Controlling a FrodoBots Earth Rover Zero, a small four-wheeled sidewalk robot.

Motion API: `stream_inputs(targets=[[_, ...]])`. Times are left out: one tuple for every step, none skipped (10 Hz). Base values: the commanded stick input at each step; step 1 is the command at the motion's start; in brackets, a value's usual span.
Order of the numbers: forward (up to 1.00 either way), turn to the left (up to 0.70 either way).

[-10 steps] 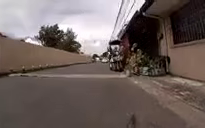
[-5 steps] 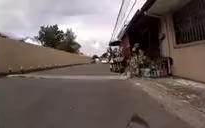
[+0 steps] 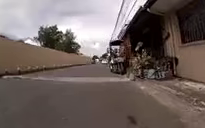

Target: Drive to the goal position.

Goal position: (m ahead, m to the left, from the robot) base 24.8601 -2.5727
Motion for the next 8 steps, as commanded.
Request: stream_inputs(targets=[[0.70, 0.31], [0.70, 0.21], [0.70, 0.10], [0.70, 0.00], [0.70, 0.00], [0.70, 0.00], [0.70, 0.00], [0.70, 0.00]])
